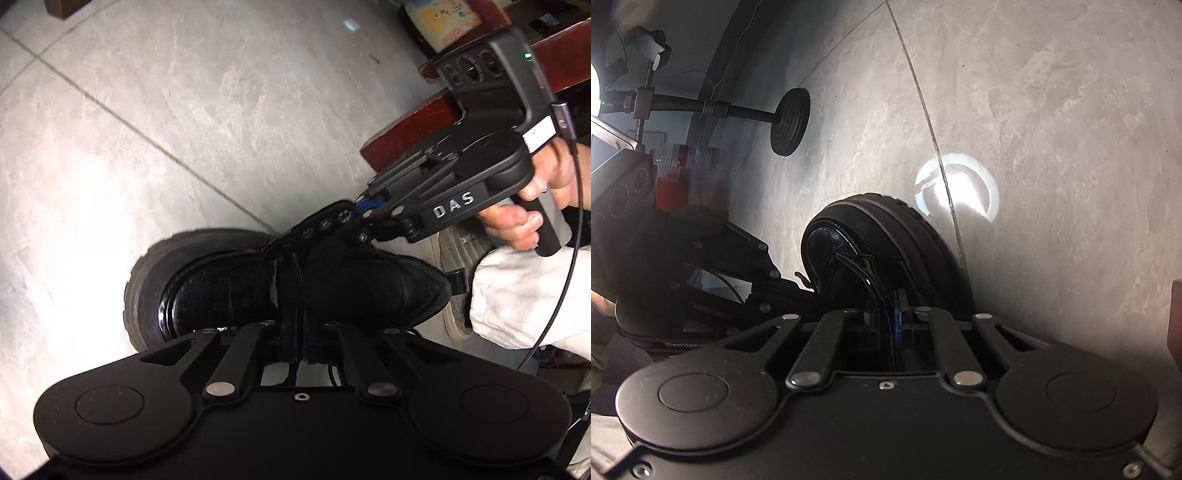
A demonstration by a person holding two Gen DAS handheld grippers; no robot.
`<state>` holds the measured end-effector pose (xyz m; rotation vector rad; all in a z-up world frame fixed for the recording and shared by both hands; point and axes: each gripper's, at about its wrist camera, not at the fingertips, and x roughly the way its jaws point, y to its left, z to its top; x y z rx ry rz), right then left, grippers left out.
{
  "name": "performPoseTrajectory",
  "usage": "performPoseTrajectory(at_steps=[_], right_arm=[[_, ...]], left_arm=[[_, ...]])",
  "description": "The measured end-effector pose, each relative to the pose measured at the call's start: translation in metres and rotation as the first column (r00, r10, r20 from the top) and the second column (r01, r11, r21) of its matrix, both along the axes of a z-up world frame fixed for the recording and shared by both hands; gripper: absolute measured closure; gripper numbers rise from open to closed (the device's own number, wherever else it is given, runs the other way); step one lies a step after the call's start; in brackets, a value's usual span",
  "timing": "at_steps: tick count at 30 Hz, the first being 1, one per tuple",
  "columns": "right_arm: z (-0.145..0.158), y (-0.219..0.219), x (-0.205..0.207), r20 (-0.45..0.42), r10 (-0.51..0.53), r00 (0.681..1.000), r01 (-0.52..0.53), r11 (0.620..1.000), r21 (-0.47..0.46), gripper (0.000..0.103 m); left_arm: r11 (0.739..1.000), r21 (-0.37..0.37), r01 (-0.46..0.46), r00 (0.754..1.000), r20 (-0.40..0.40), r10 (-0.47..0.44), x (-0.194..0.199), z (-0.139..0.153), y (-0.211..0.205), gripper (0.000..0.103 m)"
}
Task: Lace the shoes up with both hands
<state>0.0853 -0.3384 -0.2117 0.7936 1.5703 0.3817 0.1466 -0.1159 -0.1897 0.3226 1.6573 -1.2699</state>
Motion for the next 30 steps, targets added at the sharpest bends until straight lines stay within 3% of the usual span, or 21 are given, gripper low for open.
performPoseTrajectory(at_steps=[11, 30], right_arm=[[0.005, 0.003, 0.001, 0.036, 0.043, 0.998, -0.042, 0.999, -0.018, 0.095], [0.007, 0.004, 0.001, 0.053, 0.059, 0.997, -0.058, 0.998, -0.023, 0.095]], left_arm=[[0.995, 0.099, -0.019, 0.994, -0.105, 0.03, 0.015, -0.011, -0.02, 0.1], [0.989, 0.148, -0.024, 0.994, -0.101, 0.04, 0.023, -0.014, -0.022, 0.1]])
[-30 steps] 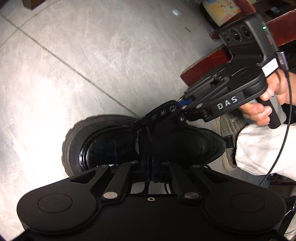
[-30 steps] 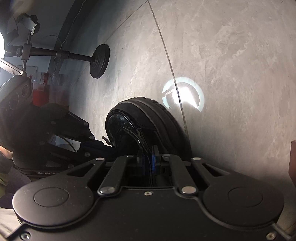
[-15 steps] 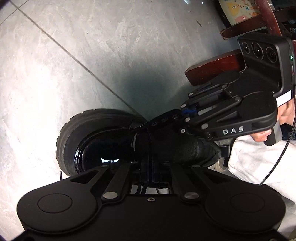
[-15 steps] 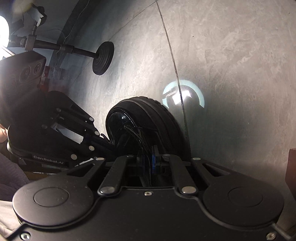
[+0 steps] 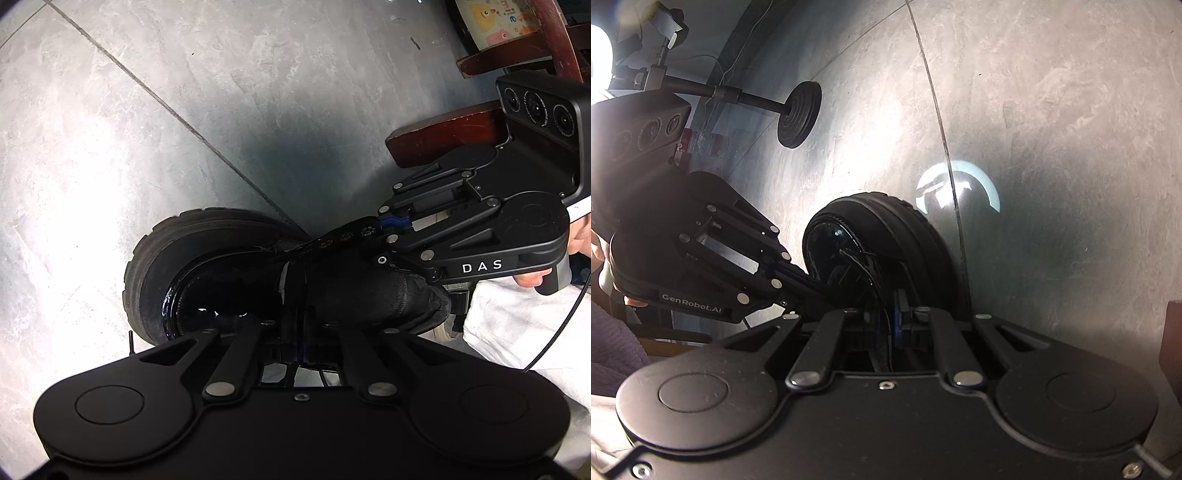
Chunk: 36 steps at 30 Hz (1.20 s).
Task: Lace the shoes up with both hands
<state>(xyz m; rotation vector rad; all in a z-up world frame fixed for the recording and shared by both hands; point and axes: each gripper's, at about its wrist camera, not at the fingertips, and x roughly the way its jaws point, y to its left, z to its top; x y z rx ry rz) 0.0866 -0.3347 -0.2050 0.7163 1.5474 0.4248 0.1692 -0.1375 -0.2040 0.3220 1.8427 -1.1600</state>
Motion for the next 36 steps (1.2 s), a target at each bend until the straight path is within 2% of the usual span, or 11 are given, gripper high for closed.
performPoseTrajectory(at_steps=[17, 24, 27, 29, 30, 36], right_arm=[[0.002, 0.004, -0.001, 0.016, 0.016, 1.0, -0.016, 1.0, -0.015, 0.095], [0.016, 0.022, -0.002, 0.097, 0.124, 0.987, -0.114, 0.988, -0.102, 0.095], [0.021, 0.027, -0.003, 0.125, 0.159, 0.979, -0.142, 0.981, -0.133, 0.092], [0.023, 0.028, -0.004, 0.137, 0.168, 0.976, -0.148, 0.979, -0.143, 0.082], [0.025, 0.03, -0.004, 0.14, 0.176, 0.974, -0.155, 0.977, -0.149, 0.08], [0.054, 0.028, -0.009, 0.229, 0.209, 0.951, -0.171, 0.97, -0.173, 0.08]], left_arm=[[1.0, -0.025, -0.011, 0.999, 0.033, 0.012, 0.006, 0.007, -0.008, 0.1], [1.0, -0.028, -0.001, 0.999, 0.042, 0.002, 0.003, 0.005, -0.014, 0.1], [0.999, -0.037, -0.006, 0.999, 0.045, 0.008, 0.002, 0.006, -0.013, 0.1], [0.999, -0.039, 0.0, 0.998, 0.061, 0.003, 0.0, 0.007, -0.013, 0.1], [0.999, -0.038, -0.001, 0.998, 0.068, 0.004, -0.002, 0.007, -0.012, 0.1], [0.995, -0.095, -0.035, 0.992, 0.118, 0.047, -0.009, 0.016, -0.002, 0.1]])
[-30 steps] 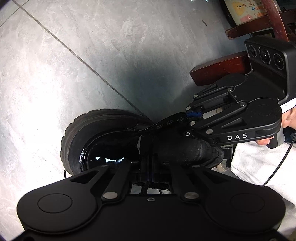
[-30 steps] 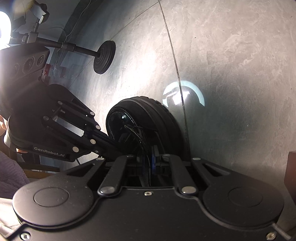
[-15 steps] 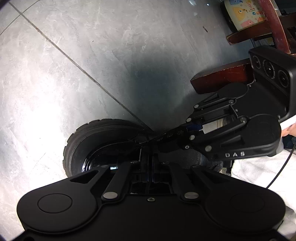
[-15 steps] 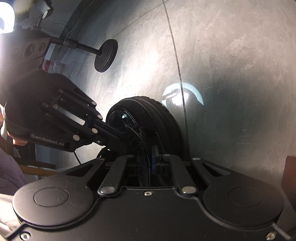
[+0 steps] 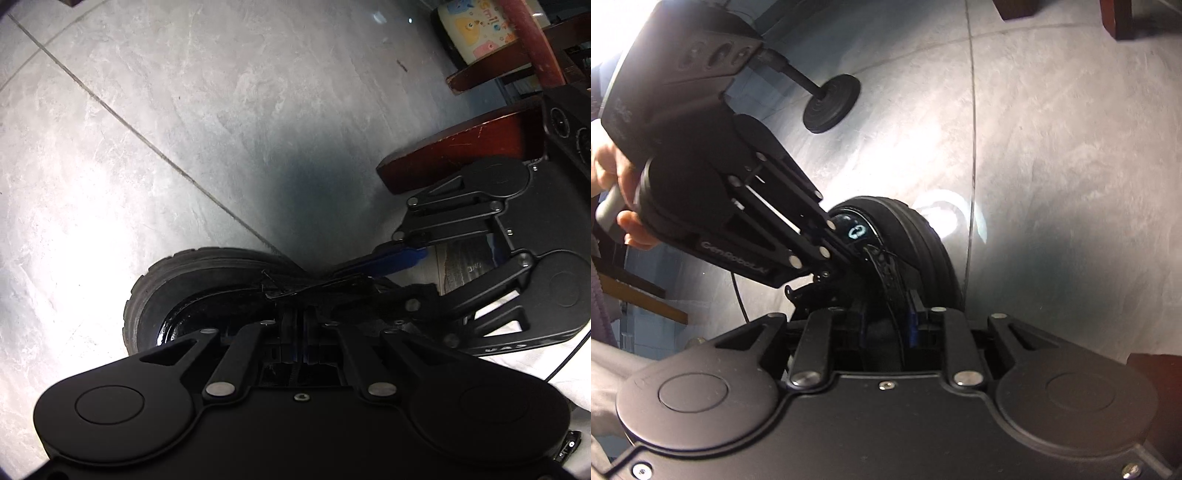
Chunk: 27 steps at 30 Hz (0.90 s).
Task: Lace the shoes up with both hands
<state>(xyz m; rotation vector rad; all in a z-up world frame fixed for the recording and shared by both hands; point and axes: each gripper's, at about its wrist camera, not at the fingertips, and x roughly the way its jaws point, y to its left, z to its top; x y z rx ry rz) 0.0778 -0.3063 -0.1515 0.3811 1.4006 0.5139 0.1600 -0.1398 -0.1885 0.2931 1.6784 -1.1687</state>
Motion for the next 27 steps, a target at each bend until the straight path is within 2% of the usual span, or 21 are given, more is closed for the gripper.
performPoseTrajectory(at_steps=[3, 8, 11, 12, 13, 14, 16, 18, 19, 20, 23, 27], right_arm=[[0.007, -0.001, 0.001, 0.059, -0.014, 0.998, 0.017, 0.999, -0.04, 0.08], [0.003, 0.014, 0.0, 0.042, 0.083, 0.996, -0.08, 0.994, -0.072, 0.079], [-0.003, 0.028, -0.006, 0.071, 0.162, 0.984, -0.15, 0.976, -0.156, 0.08], [-0.005, 0.032, -0.008, 0.077, 0.185, 0.98, -0.171, 0.971, -0.165, 0.082], [-0.006, 0.037, -0.01, 0.086, 0.213, 0.973, -0.195, 0.964, -0.181, 0.089], [-0.007, 0.046, -0.012, 0.12, 0.274, 0.954, -0.241, 0.942, -0.236, 0.097], [-0.005, 0.056, -0.018, 0.158, 0.373, 0.914, -0.315, 0.9, -0.3, 0.098], [-0.003, 0.069, -0.023, 0.191, 0.472, 0.861, -0.386, 0.849, -0.36, 0.098], [-0.003, 0.073, -0.024, 0.2, 0.494, 0.846, -0.401, 0.838, -0.37, 0.098], [-0.003, 0.081, -0.028, 0.223, 0.546, 0.808, -0.437, 0.808, -0.394, 0.098], [-0.002, 0.096, -0.03, 0.252, 0.608, 0.753, -0.486, 0.772, -0.409, 0.098], [-0.001, 0.125, -0.029, 0.284, 0.67, 0.686, -0.559, 0.735, -0.384, 0.098]], left_arm=[[0.999, -0.027, -0.045, 0.999, 0.01, 0.045, -0.003, 0.0, 0.01, 0.1], [0.994, -0.07, -0.08, 0.995, 0.048, 0.083, -0.01, 0.002, 0.019, 0.1], [0.991, -0.096, -0.095, 0.992, 0.073, 0.102, -0.015, 0.004, 0.023, 0.1], [0.989, -0.102, -0.102, 0.991, 0.081, 0.111, -0.016, 0.004, 0.024, 0.1], [0.988, -0.11, -0.108, 0.988, 0.094, 0.119, -0.018, 0.004, 0.026, 0.1], [0.986, -0.12, -0.112, 0.985, 0.115, 0.126, -0.022, 0.005, 0.029, 0.1], [0.983, -0.133, -0.127, 0.978, 0.147, 0.147, -0.028, 0.005, 0.034, 0.1], [0.974, -0.149, -0.173, 0.969, 0.153, 0.196, -0.033, 0.004, 0.046, 0.1], [0.969, -0.152, -0.196, 0.964, 0.153, 0.219, -0.035, 0.004, 0.053, 0.1], [0.964, -0.155, -0.218, 0.958, 0.156, 0.242, -0.038, 0.004, 0.06, 0.1], [0.952, -0.143, -0.271, 0.942, 0.163, 0.293, -0.044, 0.007, 0.08, 0.1], [0.924, -0.087, -0.373, 0.91, 0.163, 0.382, -0.049, 0.01, 0.106, 0.1]])
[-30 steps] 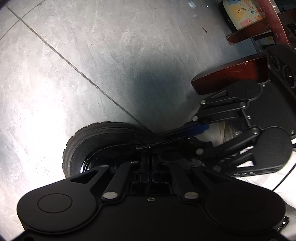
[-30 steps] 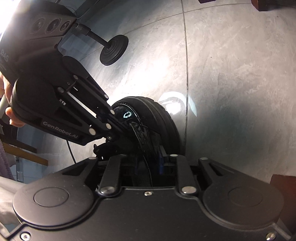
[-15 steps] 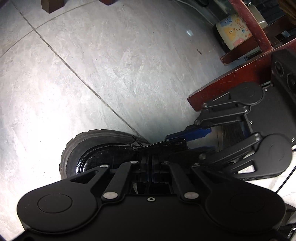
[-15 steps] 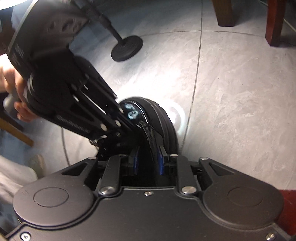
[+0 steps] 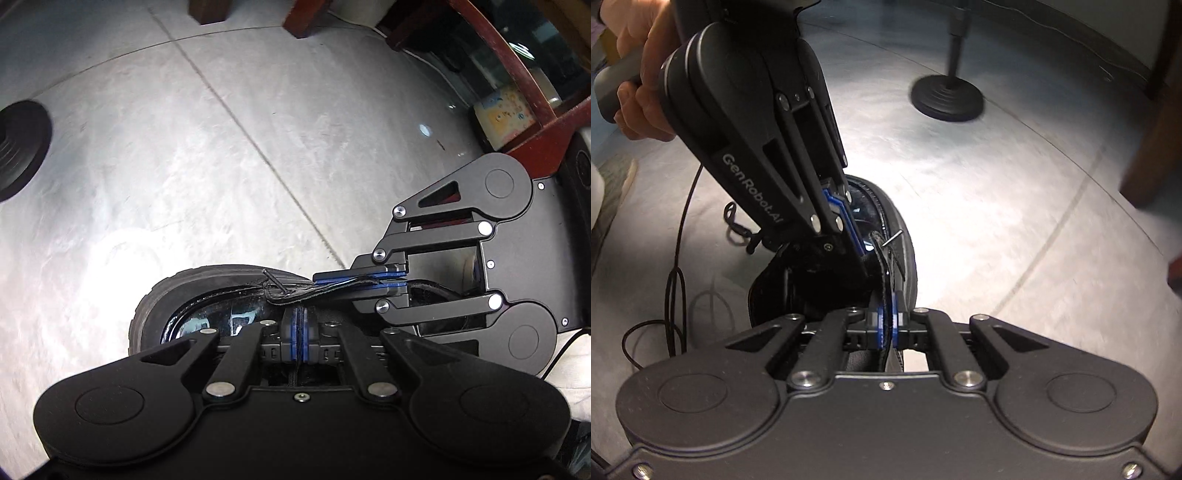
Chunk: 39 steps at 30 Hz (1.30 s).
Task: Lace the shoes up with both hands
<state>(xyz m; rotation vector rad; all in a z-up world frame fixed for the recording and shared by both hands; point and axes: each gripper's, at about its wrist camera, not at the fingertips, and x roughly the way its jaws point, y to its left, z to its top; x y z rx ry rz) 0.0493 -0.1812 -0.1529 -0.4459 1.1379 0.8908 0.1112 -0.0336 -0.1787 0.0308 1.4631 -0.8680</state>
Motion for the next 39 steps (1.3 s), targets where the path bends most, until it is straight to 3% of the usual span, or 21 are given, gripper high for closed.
performPoseTrajectory(at_steps=[5, 14, 22, 29, 34, 37, 39], right_arm=[[0.002, 0.032, -0.005, 0.009, 0.1, 0.995, -0.1, 0.994, 0.036, 0.098], [0.008, 0.047, -0.018, -0.017, 0.134, 0.991, -0.133, 0.99, 0.054, 0.098], [0.008, 0.049, -0.018, -0.034, 0.115, 0.993, -0.113, 0.992, 0.052, 0.098], [0.008, 0.053, -0.021, -0.029, 0.127, 0.992, -0.125, 0.991, 0.053, 0.098], [0.008, 0.054, -0.022, -0.025, 0.135, 0.991, -0.133, 0.99, 0.048, 0.098], [0.008, 0.054, -0.022, -0.021, 0.144, 0.989, -0.143, 0.989, 0.046, 0.094], [0.01, 0.051, -0.019, -0.038, 0.143, 0.989, -0.141, 0.989, 0.05, 0.079]], left_arm=[[0.993, 0.055, -0.106, 0.994, -0.005, 0.107, -0.01, 0.005, 0.034, 0.1], [0.978, 0.033, -0.205, 0.979, 0.003, 0.205, -0.028, 0.01, 0.066, 0.1], [0.983, 0.029, -0.181, 0.983, 0.007, 0.181, -0.024, 0.01, 0.065, 0.1], [0.975, 0.001, -0.222, 0.975, -0.002, 0.222, -0.023, 0.008, 0.084, 0.1], [0.987, 0.021, -0.161, 0.986, 0.041, 0.16, -0.024, 0.011, 0.074, 0.1], [0.985, 0.016, -0.171, 0.985, 0.034, 0.17, -0.022, 0.01, 0.074, 0.1], [0.985, 0.012, -0.174, 0.984, 0.028, 0.173, -0.022, 0.009, 0.075, 0.1]])
